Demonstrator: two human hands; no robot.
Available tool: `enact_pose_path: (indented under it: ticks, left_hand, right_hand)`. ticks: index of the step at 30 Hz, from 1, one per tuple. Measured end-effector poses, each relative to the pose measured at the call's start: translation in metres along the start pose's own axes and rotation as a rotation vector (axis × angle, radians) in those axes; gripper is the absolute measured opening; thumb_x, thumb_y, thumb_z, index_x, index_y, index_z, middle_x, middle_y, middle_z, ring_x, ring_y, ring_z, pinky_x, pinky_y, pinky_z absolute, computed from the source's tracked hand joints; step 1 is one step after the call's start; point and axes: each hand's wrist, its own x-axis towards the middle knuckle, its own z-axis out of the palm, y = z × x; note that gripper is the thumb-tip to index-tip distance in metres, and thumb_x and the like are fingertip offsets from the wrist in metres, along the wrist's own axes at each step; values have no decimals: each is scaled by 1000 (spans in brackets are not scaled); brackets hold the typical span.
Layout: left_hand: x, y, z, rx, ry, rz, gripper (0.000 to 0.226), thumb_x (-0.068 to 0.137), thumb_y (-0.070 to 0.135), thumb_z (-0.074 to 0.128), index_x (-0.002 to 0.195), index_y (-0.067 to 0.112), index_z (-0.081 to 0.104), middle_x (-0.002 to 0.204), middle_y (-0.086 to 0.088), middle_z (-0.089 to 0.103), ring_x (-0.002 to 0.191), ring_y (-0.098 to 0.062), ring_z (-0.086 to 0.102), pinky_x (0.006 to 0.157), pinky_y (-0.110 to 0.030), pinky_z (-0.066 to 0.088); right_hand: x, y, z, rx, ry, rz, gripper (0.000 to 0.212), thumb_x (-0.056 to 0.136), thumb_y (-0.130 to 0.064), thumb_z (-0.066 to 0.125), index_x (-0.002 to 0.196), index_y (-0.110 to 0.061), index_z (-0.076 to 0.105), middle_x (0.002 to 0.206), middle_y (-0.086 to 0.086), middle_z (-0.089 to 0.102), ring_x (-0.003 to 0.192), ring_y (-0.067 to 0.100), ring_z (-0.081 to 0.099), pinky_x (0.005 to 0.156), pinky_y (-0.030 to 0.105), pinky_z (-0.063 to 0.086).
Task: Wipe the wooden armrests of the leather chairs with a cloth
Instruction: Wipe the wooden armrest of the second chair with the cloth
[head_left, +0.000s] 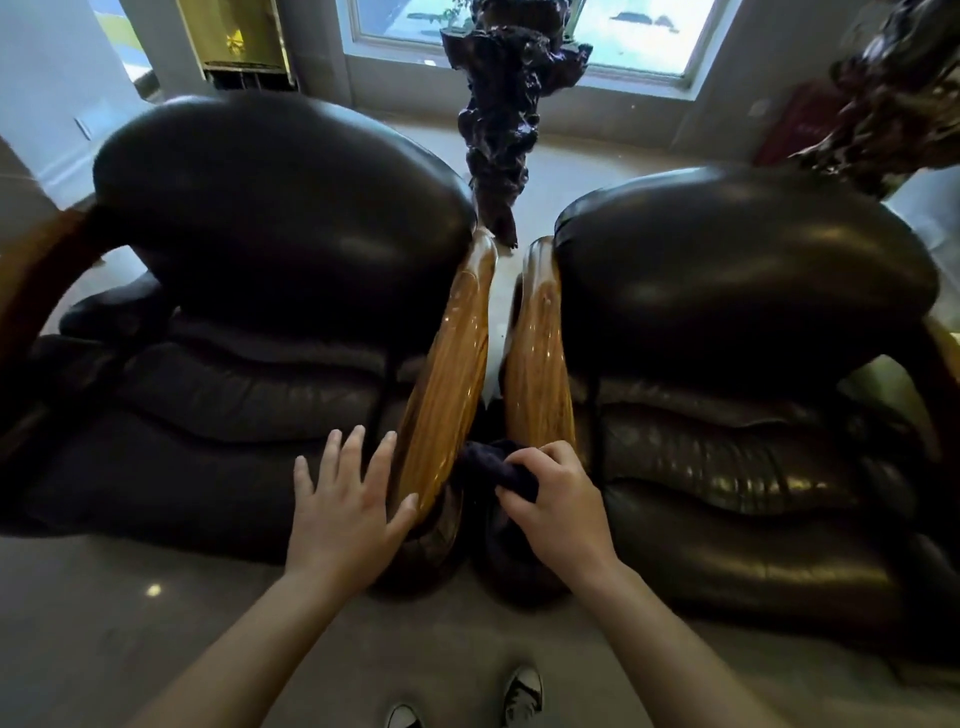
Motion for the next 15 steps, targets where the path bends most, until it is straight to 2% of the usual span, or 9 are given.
enact_pose_path:
  ticks: [8, 13, 15]
  left_hand:
    - [86, 34, 28, -21, -52, 25, 83, 85, 70, 13, 157, 28, 16, 164, -10, 17, 153, -29, 3, 120, -60, 10]
    - [159, 51, 75, -59, -71, 3, 78, 88, 68, 20, 156, 29, 15, 164, -9, 15, 153, -27, 2, 121, -59, 9]
    - [187, 54, 99, -64, -80, -9, 74, 92, 64, 24, 156, 29, 14, 165, -9, 14, 153, -26, 0, 121, -60, 10]
  right_hand:
    - [80, 63, -7, 43, 20, 46, 29, 87, -37, 73, 115, -34, 64, 104, -18, 46, 89, -2, 56, 66, 11, 46]
    - [150, 125, 0, 69, -38, 130, 25, 92, -37, 68, 116, -33, 61, 106, -16, 45, 85, -4, 55, 63, 6, 45]
    - [177, 151, 8, 59, -43, 164, 22, 93, -37, 67, 113, -32, 60, 107, -14, 45, 84, -2, 55, 60, 8, 45]
